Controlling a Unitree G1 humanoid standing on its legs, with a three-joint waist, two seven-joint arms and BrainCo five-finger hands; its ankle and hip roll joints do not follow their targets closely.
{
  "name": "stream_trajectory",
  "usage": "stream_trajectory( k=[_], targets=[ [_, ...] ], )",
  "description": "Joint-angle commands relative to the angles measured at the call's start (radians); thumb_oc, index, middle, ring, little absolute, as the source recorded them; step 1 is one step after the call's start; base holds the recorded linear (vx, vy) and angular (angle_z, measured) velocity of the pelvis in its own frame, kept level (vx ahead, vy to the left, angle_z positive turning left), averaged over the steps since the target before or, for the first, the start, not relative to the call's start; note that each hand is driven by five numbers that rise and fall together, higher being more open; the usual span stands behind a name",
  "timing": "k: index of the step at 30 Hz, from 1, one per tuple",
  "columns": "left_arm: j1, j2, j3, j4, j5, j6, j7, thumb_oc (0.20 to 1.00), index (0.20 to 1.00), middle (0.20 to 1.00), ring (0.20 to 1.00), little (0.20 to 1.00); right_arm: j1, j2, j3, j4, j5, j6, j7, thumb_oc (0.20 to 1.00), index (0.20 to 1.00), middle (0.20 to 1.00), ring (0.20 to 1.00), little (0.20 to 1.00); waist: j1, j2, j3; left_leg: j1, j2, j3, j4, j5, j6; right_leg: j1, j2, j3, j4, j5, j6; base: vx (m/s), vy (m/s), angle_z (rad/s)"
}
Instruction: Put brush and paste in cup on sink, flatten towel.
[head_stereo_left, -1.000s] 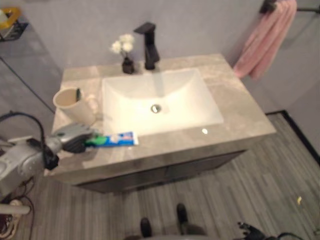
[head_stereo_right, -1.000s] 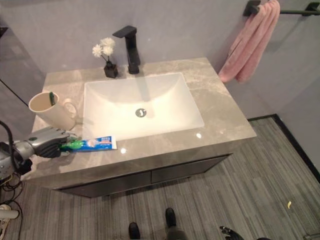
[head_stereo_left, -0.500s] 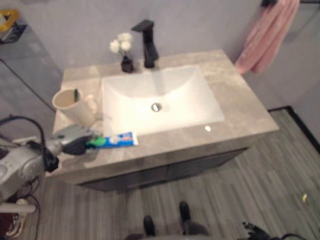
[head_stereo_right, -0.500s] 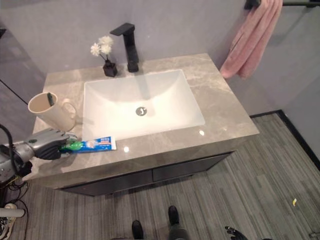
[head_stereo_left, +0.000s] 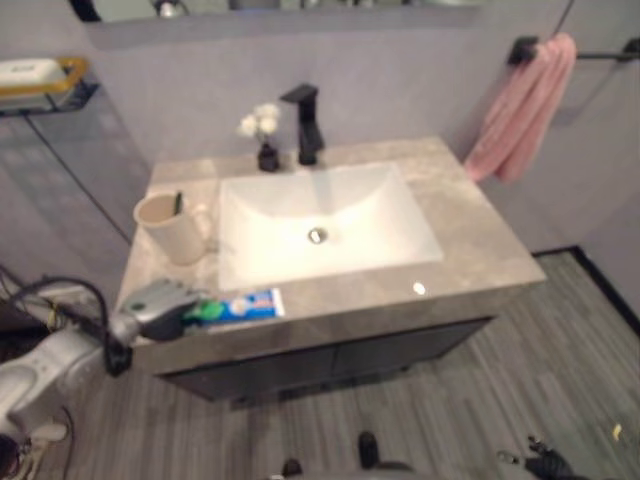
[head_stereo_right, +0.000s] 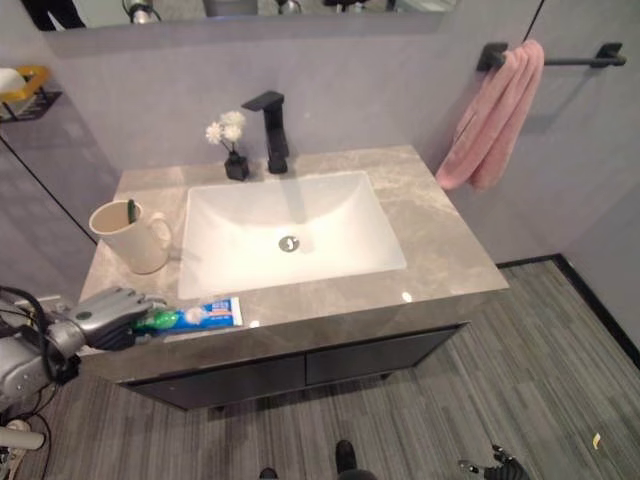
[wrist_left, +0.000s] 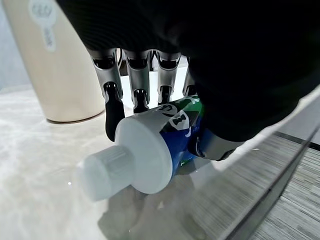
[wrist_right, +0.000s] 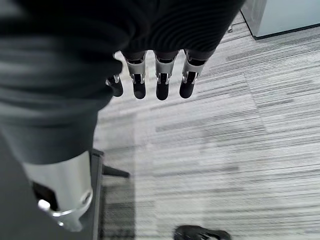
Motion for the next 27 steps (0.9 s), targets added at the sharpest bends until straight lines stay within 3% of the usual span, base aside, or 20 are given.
stream_trajectory(
  k=[1, 13, 18, 27],
  targets=[
    [-0.017, -0.026, 0.052, -0.016, 0.007, -0.003, 0.069, 0.200, 0.200, 0.200, 0.200, 0.200, -0.036, -0.034, -0.049, -0.002, 0.069, -0.027, -0.040, 1.000, 1.000, 1.000, 1.000, 1.000, -0.006, -0.017, -0.018, -0.006, 0.006, -0.013, 0.018, -0.110, 0.027, 0.044, -0.050, -0.071, 0.006, -0.063, 0.054, -0.02, -0.054, 0.06],
    [-0.038, -0.158, 0.133, -0.034, 0.002, 0.020, 0.153, 0.200, 0.200, 0.200, 0.200, 0.200, 0.007, -0.071, -0.145, -0.151, 0.080, -0.044, -0.083, 1.000, 1.000, 1.000, 1.000, 1.000, -0.025, -0.027, -0.036, 0.015, 0.015, -0.012, 0.018, -0.107, 0.020, 0.067, -0.039, -0.072, 0.006, -0.071, 0.040, -0.01, -0.017, 0.00],
    [-0.062, -0.248, 0.169, -0.021, -0.003, 0.038, 0.216, 0.200, 0.200, 0.200, 0.200, 0.200, 0.043, -0.070, -0.210, -0.340, 0.072, -0.060, -0.123, 1.000, 1.000, 1.000, 1.000, 1.000, -0.043, -0.033, -0.046, 0.019, 0.018, -0.004, 0.018, -0.109, 0.021, 0.066, -0.035, -0.063, 0.006, -0.069, 0.035, 0.00, -0.001, -0.01],
    [-0.136, -0.311, 0.215, -0.058, 0.014, 0.057, 0.289, 0.200, 0.200, 0.200, 0.200, 0.200, 0.060, -0.100, -0.301, -0.696, 0.003, -0.079, -0.156, 1.000, 1.000, 1.000, 1.000, 1.000, -0.062, -0.032, -0.056, 0.026, 0.019, 0.012, 0.018, -0.114, 0.025, 0.063, -0.032, -0.047, 0.006, -0.067, 0.031, 0.00, -0.002, -0.04]
  ],
)
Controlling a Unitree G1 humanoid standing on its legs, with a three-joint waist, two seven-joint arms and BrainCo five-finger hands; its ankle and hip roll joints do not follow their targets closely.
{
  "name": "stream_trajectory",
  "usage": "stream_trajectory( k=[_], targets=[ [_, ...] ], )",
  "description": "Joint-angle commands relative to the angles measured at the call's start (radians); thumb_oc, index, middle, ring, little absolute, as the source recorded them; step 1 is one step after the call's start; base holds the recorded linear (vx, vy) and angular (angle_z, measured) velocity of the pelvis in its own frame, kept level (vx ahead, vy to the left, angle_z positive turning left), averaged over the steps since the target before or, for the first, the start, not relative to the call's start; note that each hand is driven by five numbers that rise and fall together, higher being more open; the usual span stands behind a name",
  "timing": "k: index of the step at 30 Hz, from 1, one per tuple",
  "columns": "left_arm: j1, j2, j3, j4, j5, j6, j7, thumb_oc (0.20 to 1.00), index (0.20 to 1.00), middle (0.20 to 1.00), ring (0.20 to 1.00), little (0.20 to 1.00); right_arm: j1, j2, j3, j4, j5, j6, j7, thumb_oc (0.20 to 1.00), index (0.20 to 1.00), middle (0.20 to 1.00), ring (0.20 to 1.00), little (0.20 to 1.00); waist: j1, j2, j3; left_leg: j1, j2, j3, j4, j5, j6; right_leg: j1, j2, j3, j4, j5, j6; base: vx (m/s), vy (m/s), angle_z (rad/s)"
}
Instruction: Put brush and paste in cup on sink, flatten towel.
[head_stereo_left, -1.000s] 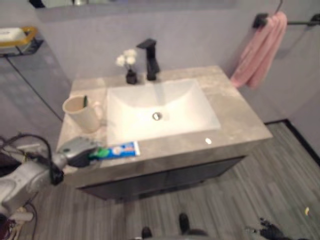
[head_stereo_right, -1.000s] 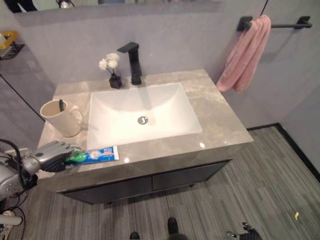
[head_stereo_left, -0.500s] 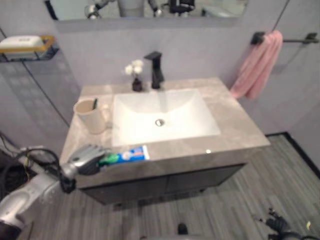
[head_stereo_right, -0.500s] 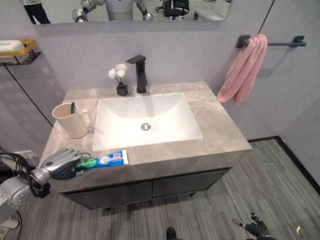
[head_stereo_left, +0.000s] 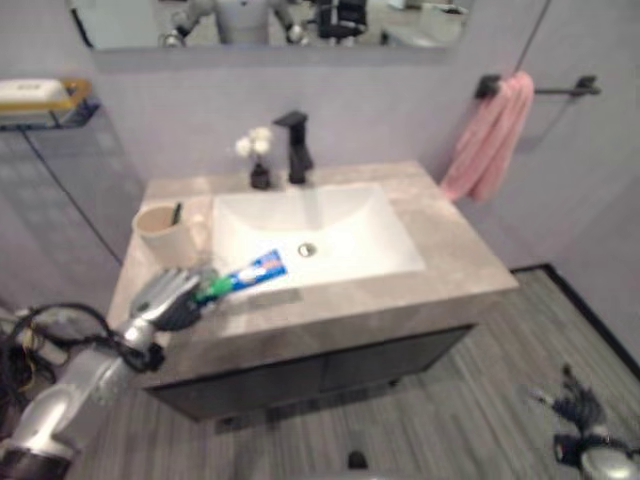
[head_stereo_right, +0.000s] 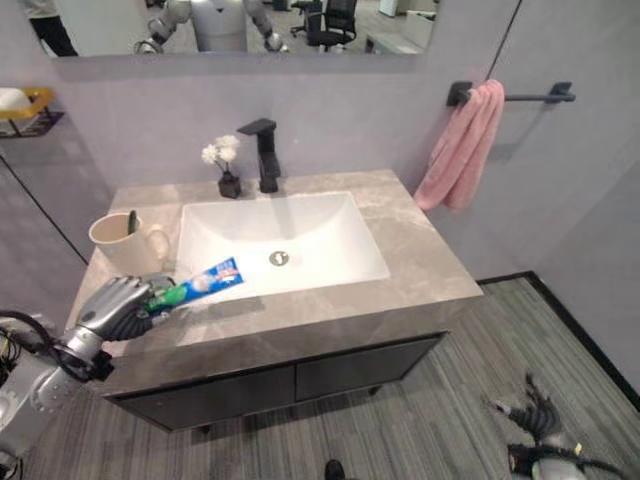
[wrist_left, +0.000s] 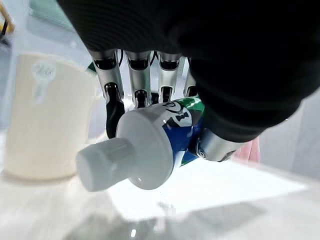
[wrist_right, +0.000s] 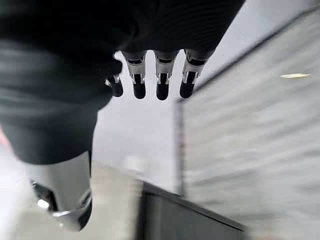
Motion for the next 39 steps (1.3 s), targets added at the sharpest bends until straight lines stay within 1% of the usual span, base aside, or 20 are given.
stream_trajectory(
  k=[1, 5, 6, 10, 13, 17, 19, 20, 22, 23, 25, 26, 29, 30, 31, 33, 34, 35, 36, 39],
  targets=[
    [-0.125, -0.010, 0.079, -0.048, -0.009, 0.002, 0.095, 0.200, 0.200, 0.200, 0.200, 0.200, -0.066, -0.077, -0.082, -0.026, -0.011, -0.048, -0.039, 1.000, 1.000, 1.000, 1.000, 1.000, -0.011, 0.006, -0.012, -0.002, 0.015, 0.002, 0.018, -0.111, 0.027, 0.039, -0.037, -0.057, 0.006, -0.063, 0.037, 0.00, 0.001, -0.05],
    [-0.155, -0.015, 0.107, -0.081, 0.009, 0.009, 0.117, 0.200, 0.200, 0.200, 0.200, 0.200, -0.086, -0.110, -0.125, -0.180, -0.040, -0.061, -0.043, 1.000, 1.000, 1.000, 1.000, 1.000, -0.012, 0.005, -0.017, 0.001, 0.016, 0.008, 0.018, -0.114, 0.030, 0.038, -0.037, -0.054, 0.006, -0.062, 0.037, 0.00, 0.002, -0.02],
    [-0.154, -0.016, 0.109, -0.083, 0.009, 0.009, 0.116, 0.200, 0.200, 0.200, 0.200, 0.200, -0.085, -0.109, -0.127, -0.186, -0.041, -0.057, -0.043, 1.000, 1.000, 1.000, 1.000, 1.000, -0.012, 0.006, -0.016, 0.001, 0.016, 0.008, 0.018, -0.114, 0.030, 0.038, -0.037, -0.054, 0.006, -0.062, 0.037, 0.00, 0.000, 0.00],
    [-0.184, -0.030, 0.117, -0.105, 0.004, 0.016, 0.137, 0.200, 0.200, 0.200, 0.200, 0.200, -0.138, -0.115, -0.131, -0.251, 0.023, -0.066, -0.049, 1.000, 1.000, 1.000, 1.000, 1.000, -0.006, 0.003, -0.018, 0.004, 0.016, 0.010, 0.018, -0.115, 0.031, 0.038, -0.037, -0.052, 0.006, -0.062, 0.036, 0.00, 0.000, 0.00],
    [-0.233, -0.039, 0.101, -0.120, -0.012, 0.018, 0.156, 0.200, 0.200, 0.200, 0.200, 0.200, -0.214, -0.148, -0.088, -0.289, 0.081, -0.071, -0.032, 1.000, 1.000, 1.000, 1.000, 1.000, 0.004, -0.004, -0.021, 0.007, 0.017, 0.011, 0.018, -0.117, 0.031, 0.041, -0.036, -0.052, 0.006, -0.065, 0.035, 0.00, 0.000, 0.00],
    [-0.285, -0.045, 0.072, -0.110, -0.031, 0.017, 0.175, 0.200, 0.200, 0.200, 0.200, 0.200, -0.298, -0.180, -0.035, -0.300, 0.080, -0.096, -0.042, 1.000, 1.000, 1.000, 1.000, 1.000, 0.015, -0.007, -0.020, 0.011, 0.017, 0.011, 0.018, -0.118, 0.032, 0.044, -0.034, -0.051, 0.006, -0.066, 0.034, 0.00, 0.000, 0.00],
    [-0.338, -0.044, 0.035, -0.103, -0.042, 0.022, 0.187, 0.200, 0.200, 0.200, 0.200, 0.200, -0.383, -0.199, 0.048, -0.294, 0.089, -0.092, -0.037, 1.000, 1.000, 1.000, 1.000, 1.000, 0.027, -0.010, -0.021, 0.014, 0.019, 0.012, 0.018, -0.117, 0.031, 0.048, -0.033, -0.052, 0.006, -0.068, 0.031, 0.00, 0.000, 0.00],
    [-0.369, -0.048, 0.016, -0.108, -0.052, 0.028, 0.194, 0.200, 0.200, 0.200, 0.200, 0.200, -0.433, -0.193, 0.108, -0.312, 0.123, -0.083, -0.017, 1.000, 1.000, 1.000, 1.000, 1.000, 0.037, -0.011, -0.021, 0.015, 0.020, 0.010, 0.018, -0.116, 0.031, 0.050, -0.032, -0.053, 0.006, -0.068, 0.028, 0.00, -0.019, -0.03],
    [-0.384, -0.049, 0.007, -0.107, -0.055, 0.031, 0.199, 0.200, 0.200, 0.200, 0.200, 0.200, -0.462, -0.191, 0.135, -0.314, 0.145, -0.079, -0.009, 1.000, 1.000, 1.000, 1.000, 1.000, 0.037, -0.012, -0.019, 0.016, 0.020, 0.010, 0.018, -0.116, 0.030, 0.051, -0.031, -0.054, 0.006, -0.069, 0.027, 0.00, 0.000, 0.00],
    [-0.422, -0.058, -0.022, -0.111, -0.066, 0.036, 0.204, 0.200, 0.200, 0.200, 0.200, 0.200, -0.531, -0.165, 0.206, -0.323, 0.197, -0.069, 0.002, 1.000, 1.000, 1.000, 1.000, 1.000, 0.046, -0.012, -0.019, 0.017, 0.020, 0.008, 0.018, -0.114, 0.030, 0.053, -0.030, -0.055, 0.006, -0.071, 0.024, 0.00, 0.000, 0.00],
    [-0.440, -0.060, -0.033, -0.110, -0.068, 0.040, 0.208, 0.200, 0.200, 0.200, 0.200, 0.200, -0.562, -0.146, 0.239, -0.325, 0.237, -0.066, 0.008, 1.000, 1.000, 1.000, 1.000, 1.000, 0.049, -0.011, -0.018, 0.018, 0.020, 0.008, 0.018, -0.113, 0.030, 0.054, -0.030, -0.056, 0.006, -0.071, 0.023, 0.00, 0.000, 0.00],
    [-0.480, -0.065, -0.058, -0.102, -0.072, 0.052, 0.224, 0.200, 0.200, 0.200, 0.200, 0.200, -0.620, -0.107, 0.312, -0.327, 0.295, -0.055, 0.017, 1.000, 1.000, 1.000, 1.000, 1.000, 0.056, -0.010, -0.017, 0.018, 0.020, 0.007, 0.018, -0.111, 0.029, 0.056, -0.031, -0.059, 0.006, -0.071, 0.022, 0.00, 0.000, 0.00],
    [-0.515, -0.068, -0.079, -0.110, -0.073, 0.060, 0.234, 0.200, 0.200, 0.200, 0.200, 0.200, -0.692, -0.082, 0.395, -0.345, 0.312, -0.035, 0.029, 1.000, 1.000, 1.000, 1.000, 1.000, 0.068, -0.008, -0.016, 0.017, 0.018, 0.005, 0.018, -0.109, 0.029, 0.056, -0.032, -0.062, 0.006, -0.070, 0.020, 0.00, 0.001, 0.03],
    [-0.534, -0.068, -0.085, -0.116, -0.076, 0.065, 0.248, 0.200, 0.200, 0.200, 0.200, 0.200, -0.744, -0.047, 0.440, -0.340, 0.362, -0.031, 0.026, 1.000, 1.000, 1.000, 1.000, 1.000, 0.075, -0.007, -0.013, 0.015, 0.017, 0.002, 0.018, -0.107, 0.029, 0.056, -0.033, -0.065, 0.006, -0.069, 0.020, 0.00, 0.000, 0.06],
    [-0.535, -0.067, -0.083, -0.116, -0.076, 0.066, 0.249, 0.200, 0.200, 0.200, 0.200, 0.200, -0.749, -0.047, 0.442, -0.337, 0.364, -0.032, 0.026, 1.000, 1.000, 1.000, 1.000, 1.000, 0.073, -0.008, -0.012, 0.014, 0.017, 0.002, 0.018, -0.107, 0.029, 0.056, -0.033, -0.065, 0.006, -0.069, 0.020, 0.00, 0.000, 0.00],
    [-0.563, -0.071, -0.094, -0.120, -0.079, 0.075, 0.268, 0.200, 0.200, 0.200, 0.200, 0.200, -0.797, -0.011, 0.486, -0.330, 0.434, -0.030, 0.025, 1.000, 1.000, 1.000, 1.000, 1.000, 0.078, -0.008, -0.007, 0.012, 0.016, 0.000, 0.018, -0.106, 0.029, 0.054, -0.035, -0.068, 0.006, -0.068, 0.019, 0.00, 0.000, 0.00],
    [-0.592, -0.080, -0.107, -0.126, -0.088, 0.086, 0.285, 0.200, 0.200, 0.200, 0.200, 0.200, -0.835, 0.052, 0.519, -0.315, 0.580, -0.037, 0.015, 1.000, 1.000, 1.000, 1.000, 1.000, 0.086, -0.007, -0.004, 0.008, 0.015, -0.003, 0.018, -0.103, 0.029, 0.053, -0.037, -0.072, 0.006, -0.066, 0.018, 0.00, 0.020, 0.04],
    [-0.605, -0.080, -0.112, -0.127, -0.093, 0.094, 0.295, 0.200, 0.200, 0.200, 0.200, 0.200, -0.851, 0.089, 0.540, -0.302, 0.672, -0.040, 0.020, 1.000, 1.000, 1.000, 1.000, 1.000, 0.090, -0.010, -0.002, 0.006, 0.014, -0.005, 0.018, -0.102, 0.030, 0.053, -0.038, -0.074, 0.006, -0.066, 0.018, 0.00, 0.000, 0.00],
    [-0.612, -0.074, -0.114, -0.119, -0.098, 0.104, 0.304, 0.200, 0.200, 0.200, 0.200, 0.200, -0.868, 0.100, 0.563, -0.301, 0.726, -0.034, 0.030, 1.000, 1.000, 1.000, 1.000, 1.000, 0.093, -0.014, 0.000, 0.002, 0.013, -0.006, 0.018, -0.100, 0.029, 0.050, -0.038, -0.075, 0.006, -0.065, 0.017, 0.00, 0.010, 0.04],
    [-0.640, -0.055, -0.122, -0.112, -0.086, 0.131, 0.334, 0.200, 0.200, 0.200, 0.200, 0.200, -0.908, 0.160, 0.595, -0.312, 0.873, -0.049, 0.038, 1.000, 1.000, 1.000, 1.000, 1.000, 0.103, -0.019, 0.006, -0.013, 0.013, -0.009, 0.018, -0.094, 0.029, 0.041, -0.041, -0.084, 0.006, -0.061, 0.015, -0.01, 0.008, 0.13]
  ],
)
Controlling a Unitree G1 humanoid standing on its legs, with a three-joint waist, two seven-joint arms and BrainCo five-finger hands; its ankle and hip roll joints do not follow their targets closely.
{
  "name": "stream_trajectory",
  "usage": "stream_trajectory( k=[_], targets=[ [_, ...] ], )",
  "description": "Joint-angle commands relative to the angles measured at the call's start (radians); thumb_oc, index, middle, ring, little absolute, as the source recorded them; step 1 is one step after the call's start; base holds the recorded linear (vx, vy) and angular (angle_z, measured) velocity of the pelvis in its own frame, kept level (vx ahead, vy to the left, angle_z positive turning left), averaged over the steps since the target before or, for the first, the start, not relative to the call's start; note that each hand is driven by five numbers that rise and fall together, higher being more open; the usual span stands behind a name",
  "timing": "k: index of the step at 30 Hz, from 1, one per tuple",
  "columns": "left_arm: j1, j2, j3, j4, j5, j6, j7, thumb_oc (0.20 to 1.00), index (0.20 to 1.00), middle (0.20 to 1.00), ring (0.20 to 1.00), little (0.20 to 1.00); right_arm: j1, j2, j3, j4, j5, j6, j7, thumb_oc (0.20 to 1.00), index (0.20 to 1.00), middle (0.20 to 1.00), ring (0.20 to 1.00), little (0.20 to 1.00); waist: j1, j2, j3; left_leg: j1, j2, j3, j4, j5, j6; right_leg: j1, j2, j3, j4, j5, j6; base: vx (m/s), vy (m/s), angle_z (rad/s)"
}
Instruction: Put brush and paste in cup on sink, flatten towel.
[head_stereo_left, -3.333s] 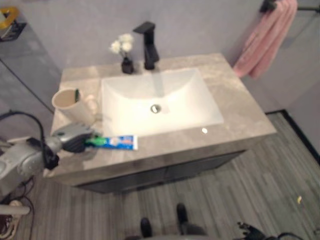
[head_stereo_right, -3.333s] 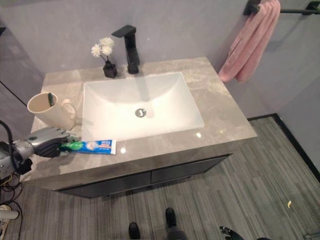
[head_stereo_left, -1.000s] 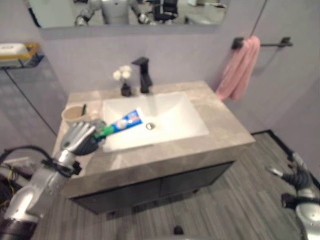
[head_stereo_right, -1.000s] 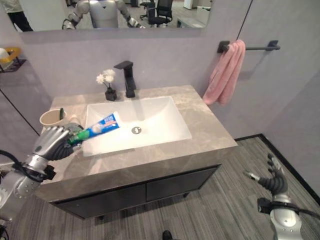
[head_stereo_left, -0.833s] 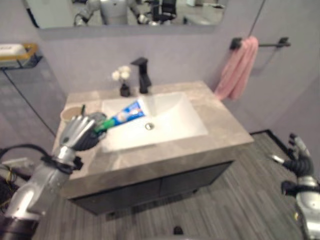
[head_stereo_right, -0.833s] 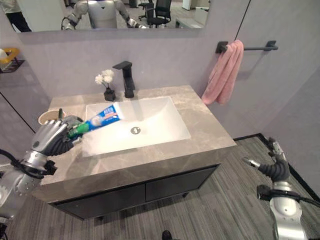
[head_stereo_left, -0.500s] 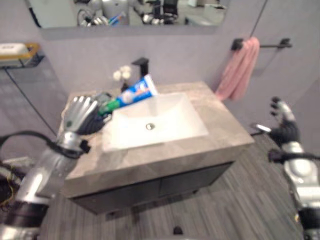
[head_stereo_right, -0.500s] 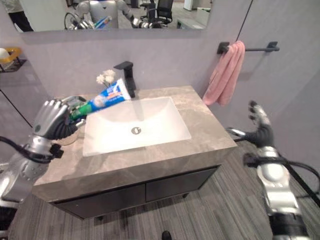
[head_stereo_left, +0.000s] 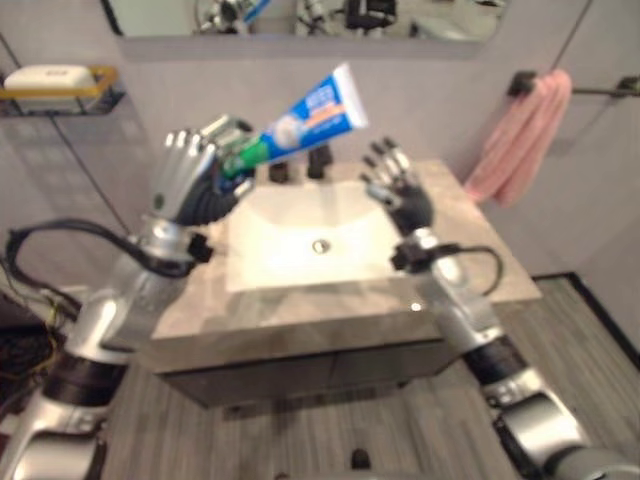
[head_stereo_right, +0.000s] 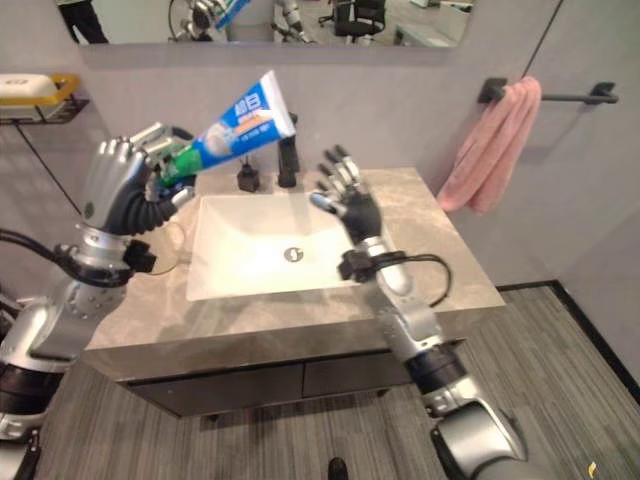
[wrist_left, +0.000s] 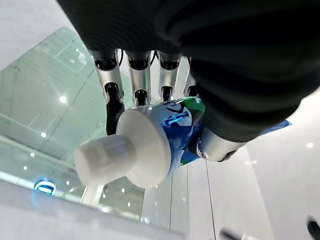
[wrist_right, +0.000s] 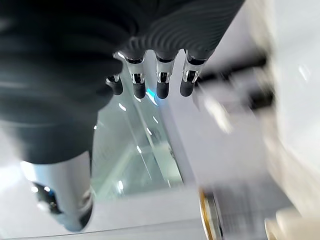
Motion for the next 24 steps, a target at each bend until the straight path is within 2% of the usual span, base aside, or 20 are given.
stream_trajectory(
  k=[1, 4, 8, 17, 24],
  targets=[
    [-0.132, 0.049, -0.002, 0.007, -0.032, 0.038, 0.086, 0.200, 0.200, 0.200, 0.200, 0.200, -0.088, -0.018, -0.068, -0.014, 0.126, -0.067, 0.005, 1.000, 1.000, 1.000, 1.000, 1.000, 0.001, -0.027, -0.021, -0.007, 0.004, 0.000, 0.013, -0.095, 0.032, 0.043, -0.051, -0.070, 0.006, -0.066, 0.022, 0.05, 0.008, 0.20],
    [-0.181, 0.051, -0.030, 0.027, -0.019, 0.064, 0.118, 0.200, 0.200, 0.200, 0.200, 0.200, -0.130, 0.040, -0.062, -0.002, 0.175, -0.094, -0.030, 1.000, 1.000, 1.000, 1.000, 1.000, 0.006, -0.028, -0.022, -0.014, 0.003, -0.009, 0.013, -0.095, 0.030, 0.042, -0.053, -0.077, 0.006, -0.069, 0.023, 0.02, -0.001, 0.10],
    [-0.229, 0.053, -0.063, 0.032, -0.011, 0.079, 0.134, 0.200, 0.200, 0.200, 0.200, 0.200, -0.212, 0.055, -0.036, 0.013, 0.162, -0.101, -0.070, 1.000, 1.000, 1.000, 1.000, 1.000, 0.011, -0.028, -0.021, -0.022, 0.003, -0.010, 0.013, -0.090, 0.030, 0.037, -0.054, -0.080, 0.006, -0.065, 0.021, 0.02, 0.002, 0.03],
    [-0.293, 0.051, -0.106, 0.062, -0.022, 0.071, 0.158, 0.200, 0.200, 0.200, 0.200, 0.200, -0.334, 0.084, -0.005, 0.048, 0.129, -0.124, -0.062, 1.000, 1.000, 1.000, 1.000, 1.000, 0.016, -0.027, -0.022, -0.028, 0.005, -0.018, 0.013, -0.088, 0.028, 0.035, -0.054, -0.092, 0.006, -0.069, 0.020, 0.01, -0.002, 0.00],
    [-0.335, 0.065, -0.121, 0.083, -0.033, 0.071, 0.176, 0.200, 0.200, 0.200, 0.200, 0.200, -0.390, 0.076, 0.043, 0.040, 0.114, -0.117, -0.037, 1.000, 1.000, 1.000, 1.000, 1.000, 0.013, -0.029, -0.024, -0.025, 0.010, -0.022, 0.013, -0.088, 0.023, 0.042, -0.049, -0.098, 0.006, -0.076, 0.015, 0.03, -0.014, 0.01]
  ],
)
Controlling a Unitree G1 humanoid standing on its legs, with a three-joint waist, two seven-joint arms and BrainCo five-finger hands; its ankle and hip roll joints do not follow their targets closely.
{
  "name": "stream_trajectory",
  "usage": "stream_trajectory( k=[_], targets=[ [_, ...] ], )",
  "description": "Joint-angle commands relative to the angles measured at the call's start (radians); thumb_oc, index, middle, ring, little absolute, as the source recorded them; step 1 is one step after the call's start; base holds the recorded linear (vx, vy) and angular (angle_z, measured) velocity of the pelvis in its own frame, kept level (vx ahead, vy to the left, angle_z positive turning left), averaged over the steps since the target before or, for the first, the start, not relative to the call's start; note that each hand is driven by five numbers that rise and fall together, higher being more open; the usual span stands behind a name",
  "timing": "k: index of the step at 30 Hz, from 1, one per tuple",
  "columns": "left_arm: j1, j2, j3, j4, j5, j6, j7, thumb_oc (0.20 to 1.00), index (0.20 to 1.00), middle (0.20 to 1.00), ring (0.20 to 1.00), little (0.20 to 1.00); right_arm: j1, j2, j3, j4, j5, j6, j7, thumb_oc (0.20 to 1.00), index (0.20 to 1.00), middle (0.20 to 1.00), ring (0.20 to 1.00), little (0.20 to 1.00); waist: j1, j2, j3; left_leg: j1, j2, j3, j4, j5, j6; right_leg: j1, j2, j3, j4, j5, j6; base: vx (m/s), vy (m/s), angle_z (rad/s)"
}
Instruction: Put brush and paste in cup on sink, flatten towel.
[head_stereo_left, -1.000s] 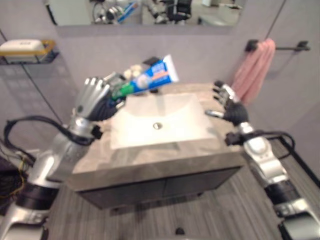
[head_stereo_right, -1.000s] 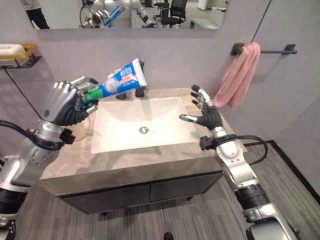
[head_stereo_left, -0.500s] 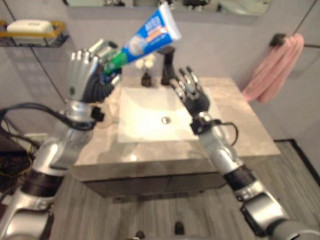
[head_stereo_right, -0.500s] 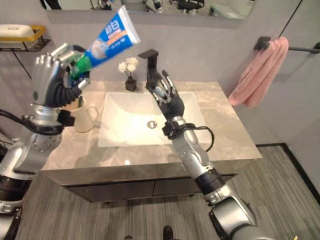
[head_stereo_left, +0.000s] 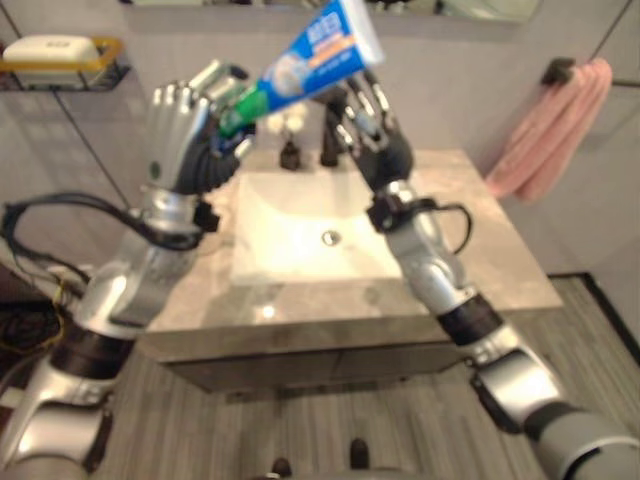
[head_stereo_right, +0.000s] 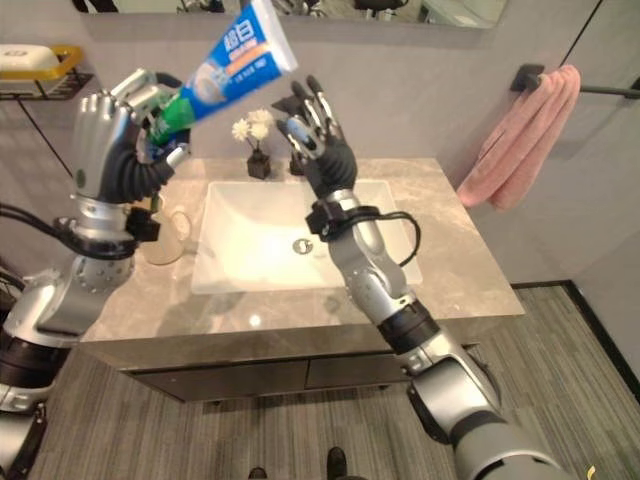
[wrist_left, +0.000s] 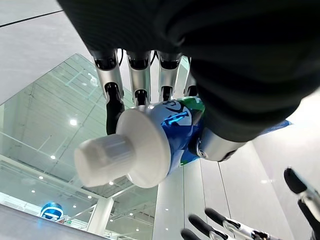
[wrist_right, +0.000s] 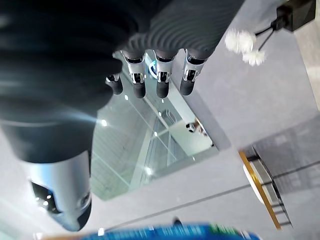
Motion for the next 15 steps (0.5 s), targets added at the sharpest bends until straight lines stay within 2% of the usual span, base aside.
stream_trajectory(
  k=[1, 15],
  targets=[
    [-0.168, 0.055, -0.032, 0.027, -0.034, 0.001, 0.080, 0.200, 0.200, 0.200, 0.200, 0.200, -0.120, 0.015, -0.014, -0.003, -0.023, -0.052, 0.031, 1.000, 1.000, 1.000, 1.000, 1.000, 0.013, -0.028, -0.042, 0.002, 0.008, 0.002, 0.012, -0.091, 0.027, 0.060, -0.048, -0.069, 0.004, -0.069, 0.022, 0.00, 0.000, 0.00],
    [-0.154, 0.074, -0.028, 0.020, -0.032, -0.008, 0.087, 0.200, 0.200, 0.200, 0.200, 0.200, -0.156, 0.016, 0.031, -0.034, -0.028, -0.051, 0.066, 1.000, 1.000, 1.000, 1.000, 1.000, 0.009, -0.028, -0.042, 0.009, 0.014, 0.002, 0.012, -0.093, 0.022, 0.066, -0.041, -0.075, 0.004, -0.080, 0.019, 0.01, -0.004, 0.00]
  ],
)
